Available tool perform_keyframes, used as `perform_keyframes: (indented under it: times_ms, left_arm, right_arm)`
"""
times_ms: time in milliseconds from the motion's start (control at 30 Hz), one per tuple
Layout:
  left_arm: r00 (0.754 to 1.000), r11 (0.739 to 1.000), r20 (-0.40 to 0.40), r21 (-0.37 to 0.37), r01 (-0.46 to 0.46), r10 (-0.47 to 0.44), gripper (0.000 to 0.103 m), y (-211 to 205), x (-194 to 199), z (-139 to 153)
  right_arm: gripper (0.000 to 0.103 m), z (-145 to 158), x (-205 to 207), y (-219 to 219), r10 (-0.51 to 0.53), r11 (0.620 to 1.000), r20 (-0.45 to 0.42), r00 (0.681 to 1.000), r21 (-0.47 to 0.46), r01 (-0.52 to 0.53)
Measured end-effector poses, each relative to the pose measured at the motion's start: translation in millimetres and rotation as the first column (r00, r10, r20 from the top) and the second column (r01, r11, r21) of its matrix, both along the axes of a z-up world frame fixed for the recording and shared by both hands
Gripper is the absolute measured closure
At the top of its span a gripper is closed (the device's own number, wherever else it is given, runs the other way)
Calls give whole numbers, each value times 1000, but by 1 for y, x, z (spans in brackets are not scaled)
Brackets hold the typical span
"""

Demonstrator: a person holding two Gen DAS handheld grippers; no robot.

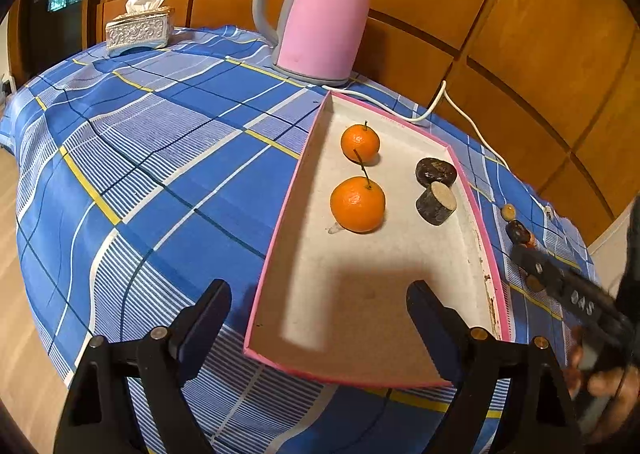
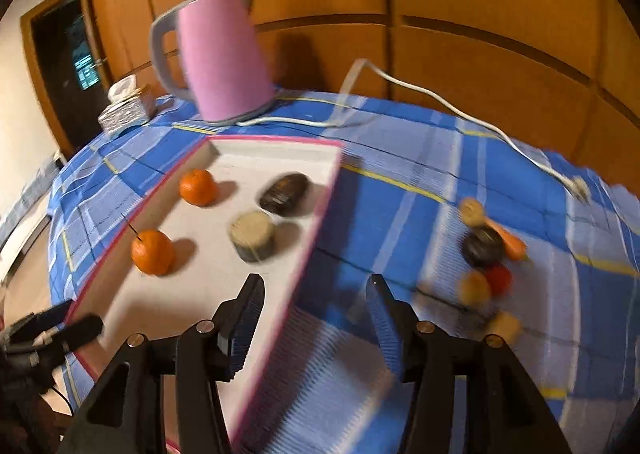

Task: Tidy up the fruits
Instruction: 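Carry the wooden slice with the right tool into the tray and release, then move the left tool from the tray toward the produce pile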

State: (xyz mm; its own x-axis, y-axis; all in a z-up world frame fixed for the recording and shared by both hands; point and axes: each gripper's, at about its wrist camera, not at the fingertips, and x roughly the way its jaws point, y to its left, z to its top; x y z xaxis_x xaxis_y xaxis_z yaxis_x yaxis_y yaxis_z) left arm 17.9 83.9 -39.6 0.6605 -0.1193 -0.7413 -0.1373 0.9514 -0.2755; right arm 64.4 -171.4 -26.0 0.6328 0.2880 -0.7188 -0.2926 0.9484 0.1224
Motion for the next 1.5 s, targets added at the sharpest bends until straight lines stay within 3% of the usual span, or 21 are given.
perform_keyframes:
  times_ms: [333, 633, 967, 1267, 1367, 1500]
  left_arm:
    - [1000, 1000, 10, 4, 5, -5, 13, -1, -1, 2]
    - [996, 998, 55, 18, 68, -68, 11, -16, -3, 18]
    - [972, 977, 99, 31, 211, -213, 11, -62, 18, 51]
    - [934, 934, 61, -47, 354, -351, 12, -127, 60, 64]
    - [916, 910, 37, -112, 400, -398, 14, -147, 74, 62]
    - [923, 913, 12, -140, 382, -384, 14, -160, 89, 58]
  right_arm:
    - [49, -21, -46, -86, -227, 974, -29, 973, -13, 227]
    - [49, -47, -64, -155, -478, 877, -36, 878, -63, 476]
    - [37, -56, -67, -162, -506, 860, 33, 862, -62, 507]
    - [36, -57, -69, -161, -510, 856, 51, 858, -62, 513]
    - [36, -58, -70, -162, -508, 858, 53, 860, -55, 511]
    - [42, -58, -75, -170, -542, 840, 54, 839, -5, 543]
